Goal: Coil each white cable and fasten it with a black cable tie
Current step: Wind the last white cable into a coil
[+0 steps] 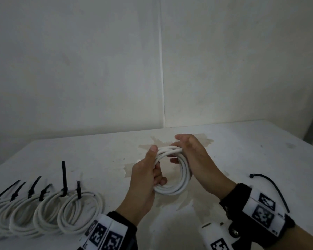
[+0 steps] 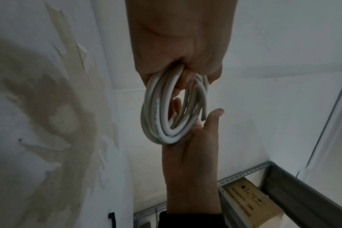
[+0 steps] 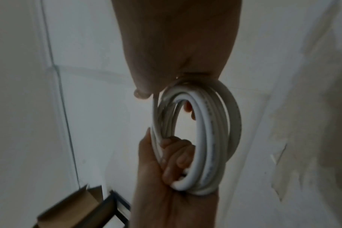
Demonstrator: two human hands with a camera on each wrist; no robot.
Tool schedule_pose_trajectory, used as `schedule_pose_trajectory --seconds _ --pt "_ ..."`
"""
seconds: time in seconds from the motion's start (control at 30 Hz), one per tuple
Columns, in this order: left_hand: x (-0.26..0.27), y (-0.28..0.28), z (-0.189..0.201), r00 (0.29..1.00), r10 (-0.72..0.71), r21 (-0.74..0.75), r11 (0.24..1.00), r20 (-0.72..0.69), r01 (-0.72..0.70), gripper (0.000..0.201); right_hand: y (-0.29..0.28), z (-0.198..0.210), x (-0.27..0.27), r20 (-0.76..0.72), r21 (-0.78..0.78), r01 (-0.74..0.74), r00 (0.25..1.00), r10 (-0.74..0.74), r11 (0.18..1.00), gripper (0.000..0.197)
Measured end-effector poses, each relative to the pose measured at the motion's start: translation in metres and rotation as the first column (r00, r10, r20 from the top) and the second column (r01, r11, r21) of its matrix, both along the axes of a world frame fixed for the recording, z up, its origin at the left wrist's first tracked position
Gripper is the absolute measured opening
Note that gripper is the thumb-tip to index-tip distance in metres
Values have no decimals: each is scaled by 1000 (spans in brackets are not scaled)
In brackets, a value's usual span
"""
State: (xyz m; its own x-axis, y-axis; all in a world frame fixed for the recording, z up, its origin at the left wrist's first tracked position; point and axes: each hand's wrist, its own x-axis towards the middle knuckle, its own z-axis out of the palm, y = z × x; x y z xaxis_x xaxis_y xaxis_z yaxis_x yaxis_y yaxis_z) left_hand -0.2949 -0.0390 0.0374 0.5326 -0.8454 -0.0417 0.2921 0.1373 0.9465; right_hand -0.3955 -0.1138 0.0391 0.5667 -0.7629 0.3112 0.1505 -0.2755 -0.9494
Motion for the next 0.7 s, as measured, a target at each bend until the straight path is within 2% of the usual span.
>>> schedule_pose_trajectory --seconds 0.07,0.17,0.3,0.43,0.57,0.7 --pt "2 -1 -1 999 31 -47 998 -39 -32 41 1 -1 -4 -3 62 12 1000 -12 998 42" --pt "5 -3 0 996 67 -75 995 -60 -71 42 8 -2 -7 -61 32 2 998 0 999 45" --pt "3 -4 -1 998 58 -69 996 -27 -60 42 11 -3 -5 -83 18 -10 996 12 1000 44" --pt "0 -4 -3 999 32 -66 997 13 -31 41 10 -3 -7 -70 42 -27 997 30 999 54" --pt "-5 -5 -4 999 -1 -67 998 36 3 41 9 -1 -11 -60 27 -11 998 12 1000 27" --pt "-11 -7 -5 999 -24 -58 998 28 26 42 4 1 -19 -27 70 -13 1000 15 997 20"
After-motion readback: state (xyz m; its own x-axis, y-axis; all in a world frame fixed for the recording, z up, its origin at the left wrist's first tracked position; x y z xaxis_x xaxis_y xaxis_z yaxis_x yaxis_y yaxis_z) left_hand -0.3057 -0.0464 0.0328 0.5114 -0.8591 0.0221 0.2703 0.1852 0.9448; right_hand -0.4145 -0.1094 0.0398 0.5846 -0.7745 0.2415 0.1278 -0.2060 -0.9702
